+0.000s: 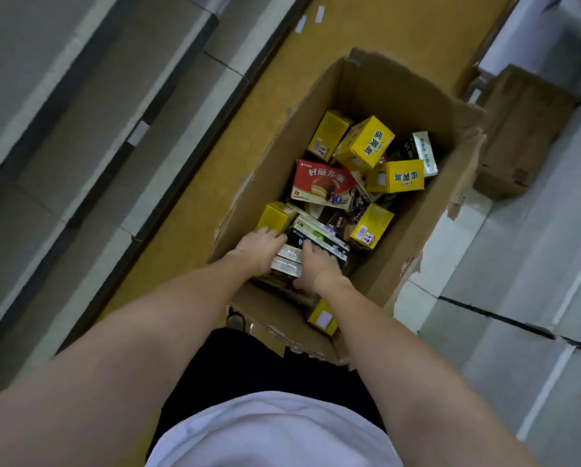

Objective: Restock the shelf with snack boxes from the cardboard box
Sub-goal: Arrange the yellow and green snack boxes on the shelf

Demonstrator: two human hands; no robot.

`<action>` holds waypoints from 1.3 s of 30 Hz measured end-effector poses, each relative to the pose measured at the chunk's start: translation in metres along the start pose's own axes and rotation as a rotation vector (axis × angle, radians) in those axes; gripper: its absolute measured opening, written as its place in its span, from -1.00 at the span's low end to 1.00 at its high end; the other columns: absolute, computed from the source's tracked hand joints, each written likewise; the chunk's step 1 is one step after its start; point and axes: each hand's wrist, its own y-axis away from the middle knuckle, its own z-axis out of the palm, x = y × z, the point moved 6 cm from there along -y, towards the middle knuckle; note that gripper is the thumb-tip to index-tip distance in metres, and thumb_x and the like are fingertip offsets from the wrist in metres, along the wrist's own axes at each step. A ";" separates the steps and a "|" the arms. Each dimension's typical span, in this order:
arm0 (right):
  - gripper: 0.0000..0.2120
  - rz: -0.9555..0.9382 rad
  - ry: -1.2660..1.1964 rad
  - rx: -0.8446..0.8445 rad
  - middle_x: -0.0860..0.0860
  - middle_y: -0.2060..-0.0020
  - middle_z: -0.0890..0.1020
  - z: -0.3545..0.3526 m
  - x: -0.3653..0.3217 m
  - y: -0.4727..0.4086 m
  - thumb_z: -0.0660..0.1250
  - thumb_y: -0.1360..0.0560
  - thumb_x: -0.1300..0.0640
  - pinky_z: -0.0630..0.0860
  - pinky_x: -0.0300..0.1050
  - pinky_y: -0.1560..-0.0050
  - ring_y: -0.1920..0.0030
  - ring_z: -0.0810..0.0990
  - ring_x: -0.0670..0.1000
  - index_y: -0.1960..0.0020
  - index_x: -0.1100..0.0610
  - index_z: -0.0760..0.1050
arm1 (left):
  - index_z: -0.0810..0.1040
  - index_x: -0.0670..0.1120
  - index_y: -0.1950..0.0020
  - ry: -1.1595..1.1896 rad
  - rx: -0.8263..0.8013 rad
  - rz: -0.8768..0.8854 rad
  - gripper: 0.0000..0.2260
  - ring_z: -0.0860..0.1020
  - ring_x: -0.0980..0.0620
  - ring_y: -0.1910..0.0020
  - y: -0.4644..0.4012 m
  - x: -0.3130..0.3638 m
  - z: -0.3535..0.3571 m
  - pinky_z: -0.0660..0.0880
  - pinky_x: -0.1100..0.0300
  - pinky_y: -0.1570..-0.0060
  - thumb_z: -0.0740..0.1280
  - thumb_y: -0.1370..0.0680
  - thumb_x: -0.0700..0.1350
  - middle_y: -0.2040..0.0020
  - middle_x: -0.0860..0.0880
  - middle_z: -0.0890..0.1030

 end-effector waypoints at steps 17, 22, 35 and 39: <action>-0.34 -0.131 0.251 0.503 0.16 -0.28 0.42 -0.169 -0.120 0.104 0.36 -0.41 -0.01 0.36 0.20 -0.26 -0.33 0.35 0.22 -0.41 0.13 0.20 | 0.45 0.01 -0.14 0.546 0.498 -0.095 -0.45 0.50 -0.02 0.04 0.136 -0.077 -0.143 0.49 0.10 0.07 0.61 -0.25 -0.01 -0.02 0.02 0.53; -0.30 -0.294 0.340 0.574 0.15 -0.28 0.39 -0.181 -0.206 0.144 0.40 -0.38 -0.03 0.38 0.19 -0.29 -0.33 0.34 0.22 -0.41 0.12 0.19 | 0.46 -0.05 -0.24 0.613 0.667 -0.170 -0.40 0.52 -0.04 -0.07 0.221 -0.129 -0.152 0.52 0.06 -0.03 0.60 -0.27 -0.07 -0.10 -0.03 0.54; -0.39 -0.793 0.635 0.587 0.07 -0.35 0.45 -0.102 -0.454 0.238 0.42 -0.52 0.00 0.45 0.11 -0.27 -0.34 0.37 0.13 -0.52 0.00 0.29 | 0.28 0.00 -0.43 0.867 0.813 -0.574 -0.23 0.46 -0.09 -0.26 0.460 -0.268 -0.032 0.44 -0.03 -0.26 0.56 -0.35 0.15 -0.38 -0.05 0.41; -0.46 -0.906 0.707 0.581 0.09 -0.31 0.50 -0.057 -0.516 0.265 0.41 -0.53 0.01 0.47 0.08 -0.25 -0.30 0.44 0.14 -0.46 0.05 0.35 | 0.20 -0.03 -0.49 0.909 0.796 -0.692 -0.01 0.36 -0.13 -0.37 0.529 -0.294 0.028 0.37 -0.12 -0.34 0.55 -0.22 0.32 -0.46 -0.11 0.32</action>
